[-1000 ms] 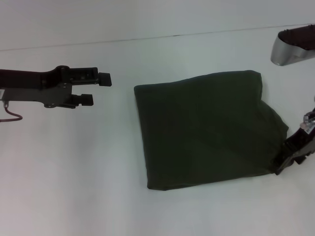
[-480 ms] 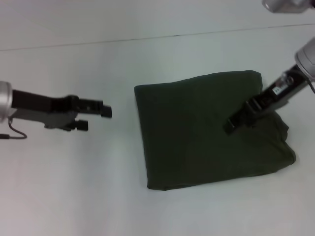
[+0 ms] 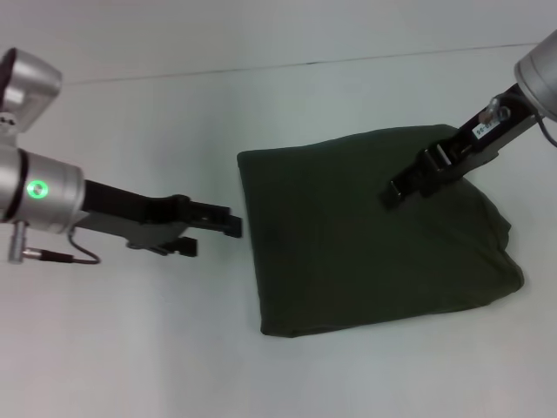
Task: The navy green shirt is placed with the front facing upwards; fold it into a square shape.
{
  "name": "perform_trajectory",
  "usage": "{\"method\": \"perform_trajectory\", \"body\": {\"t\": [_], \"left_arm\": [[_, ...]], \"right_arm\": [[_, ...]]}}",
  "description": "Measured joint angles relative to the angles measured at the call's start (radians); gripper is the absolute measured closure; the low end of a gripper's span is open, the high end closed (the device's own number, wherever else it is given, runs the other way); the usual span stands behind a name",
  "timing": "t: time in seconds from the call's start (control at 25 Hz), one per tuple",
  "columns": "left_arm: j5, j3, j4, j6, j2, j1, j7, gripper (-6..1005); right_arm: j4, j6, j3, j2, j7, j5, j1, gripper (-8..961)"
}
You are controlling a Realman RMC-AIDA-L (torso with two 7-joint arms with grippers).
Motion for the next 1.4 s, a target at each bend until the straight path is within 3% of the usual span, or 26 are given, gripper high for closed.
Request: {"method": "perform_trajectory", "body": {"t": [0.24,0.44,0.64,1.04,1.36,1.4], "left_arm": [[0.006,0.032,0.026,-0.051,-0.050,-0.039,0.005,49],[0.010,0.123,0.112,-0.198,-0.074,-0.094,-0.013,50],[0.011,0.161,0.119,-0.281,-0.090,-0.110,-0.039,49],[0.005,0.218,0.180,-0.357,-0.100,-0.160,-0.053,56],[0.023,0.227,0.176,-0.329,-0.095,-0.173,-0.044,63],[0.023,0.227,0.176,-0.329,-0.095,-0.173,-0.044,100]], "right_arm": [[0.000,-0.003,0.028,-0.010,-0.005,0.016,-0.010,222],[0.000,-0.006,0.043,-0.014,-0.012,0.021,-0.016,221],[0.001,-0.005,0.051,-0.017,-0.014,0.022,-0.022,220],[0.003,-0.005,0.061,-0.018,-0.021,0.024,-0.021,220],[0.003,-0.003,0.074,-0.019,-0.029,0.024,-0.026,221],[0.003,-0.002,0.075,-0.020,-0.030,0.024,-0.026,221]]}}
